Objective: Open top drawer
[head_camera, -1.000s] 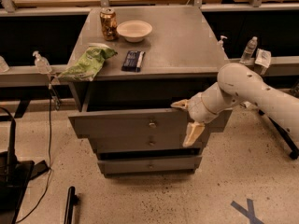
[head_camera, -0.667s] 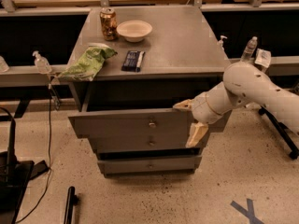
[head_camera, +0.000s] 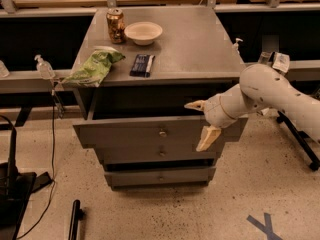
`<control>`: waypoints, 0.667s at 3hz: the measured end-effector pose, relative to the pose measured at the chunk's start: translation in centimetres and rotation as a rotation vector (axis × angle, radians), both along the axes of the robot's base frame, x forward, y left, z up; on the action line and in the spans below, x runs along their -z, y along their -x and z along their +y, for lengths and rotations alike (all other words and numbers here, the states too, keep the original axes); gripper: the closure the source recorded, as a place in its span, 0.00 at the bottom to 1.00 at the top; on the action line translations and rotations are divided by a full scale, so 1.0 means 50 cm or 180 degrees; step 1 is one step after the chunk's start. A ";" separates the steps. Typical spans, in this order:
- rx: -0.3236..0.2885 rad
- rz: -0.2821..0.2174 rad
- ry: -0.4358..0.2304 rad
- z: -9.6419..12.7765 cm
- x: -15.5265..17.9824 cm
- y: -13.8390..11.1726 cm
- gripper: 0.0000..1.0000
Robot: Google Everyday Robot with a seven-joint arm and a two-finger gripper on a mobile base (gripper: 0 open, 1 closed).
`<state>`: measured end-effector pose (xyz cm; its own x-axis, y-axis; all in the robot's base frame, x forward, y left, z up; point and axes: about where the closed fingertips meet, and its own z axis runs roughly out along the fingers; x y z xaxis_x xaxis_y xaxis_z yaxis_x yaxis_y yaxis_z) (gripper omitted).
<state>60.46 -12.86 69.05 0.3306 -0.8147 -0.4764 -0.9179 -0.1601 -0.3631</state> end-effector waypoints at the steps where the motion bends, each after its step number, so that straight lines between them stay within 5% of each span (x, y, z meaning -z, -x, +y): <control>1: 0.0043 -0.0117 0.0011 0.005 -0.019 -0.045 0.35; 2: 0.0110 -0.0269 -0.0061 -0.014 -0.056 -0.065 0.58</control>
Offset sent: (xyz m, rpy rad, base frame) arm 0.0413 -0.0358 0.0596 0.0566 -0.1606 -0.0843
